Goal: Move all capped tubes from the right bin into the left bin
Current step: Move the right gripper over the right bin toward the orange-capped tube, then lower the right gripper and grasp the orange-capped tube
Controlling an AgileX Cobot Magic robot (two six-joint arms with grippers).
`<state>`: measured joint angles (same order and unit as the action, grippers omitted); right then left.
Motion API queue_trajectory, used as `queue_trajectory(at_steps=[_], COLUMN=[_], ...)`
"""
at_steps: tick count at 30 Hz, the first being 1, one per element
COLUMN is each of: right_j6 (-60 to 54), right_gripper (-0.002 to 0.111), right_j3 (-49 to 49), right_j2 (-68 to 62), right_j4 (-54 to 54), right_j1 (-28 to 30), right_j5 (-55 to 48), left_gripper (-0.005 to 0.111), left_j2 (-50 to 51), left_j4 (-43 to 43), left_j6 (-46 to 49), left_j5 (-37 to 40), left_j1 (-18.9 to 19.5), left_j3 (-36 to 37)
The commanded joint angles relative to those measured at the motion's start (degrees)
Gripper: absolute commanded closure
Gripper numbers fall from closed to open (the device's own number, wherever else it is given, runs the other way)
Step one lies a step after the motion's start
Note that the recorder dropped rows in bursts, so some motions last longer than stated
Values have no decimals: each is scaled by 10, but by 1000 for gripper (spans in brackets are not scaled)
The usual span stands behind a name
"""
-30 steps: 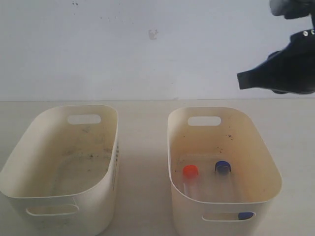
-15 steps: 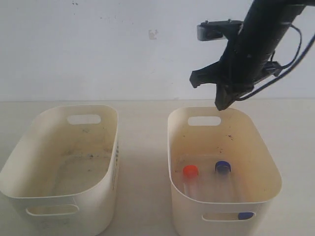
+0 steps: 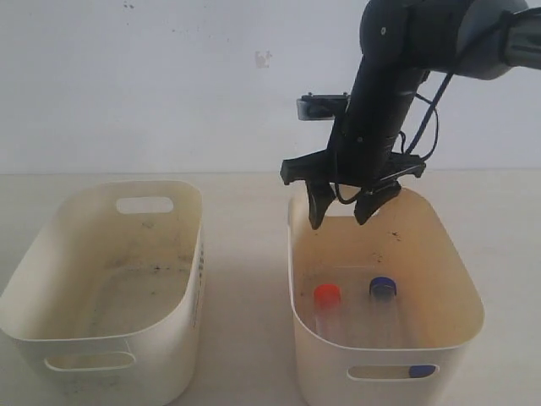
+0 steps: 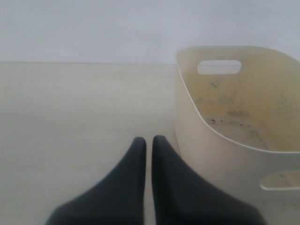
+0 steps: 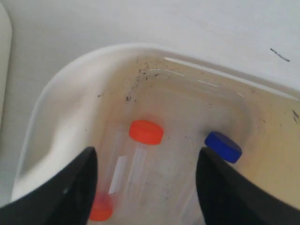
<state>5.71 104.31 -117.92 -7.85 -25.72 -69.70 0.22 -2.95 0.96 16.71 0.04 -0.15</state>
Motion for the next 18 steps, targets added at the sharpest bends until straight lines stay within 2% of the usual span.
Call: queue_trajectory(at_steps=[1, 6, 14, 18], right_j6=[10, 41, 51, 60], right_gripper=[56, 45, 45, 45], right_j3=[4, -9, -121, -136], right_j2=[-1, 1, 44, 48], right_j4=[2, -5, -6, -2], right_j1=[-2, -2, -2, -2], right_j5=[-3, -3, -3, -3], left_gripper=[103, 103, 103, 103], left_j2=[-2, -2, -2, -2], left_j4=[-2, -2, -2, -2], left_j6=[1, 1, 1, 1], left_j5=[-2, -2, -2, -2], left_j1=[3, 3, 3, 3], left_j3=[2, 2, 2, 2])
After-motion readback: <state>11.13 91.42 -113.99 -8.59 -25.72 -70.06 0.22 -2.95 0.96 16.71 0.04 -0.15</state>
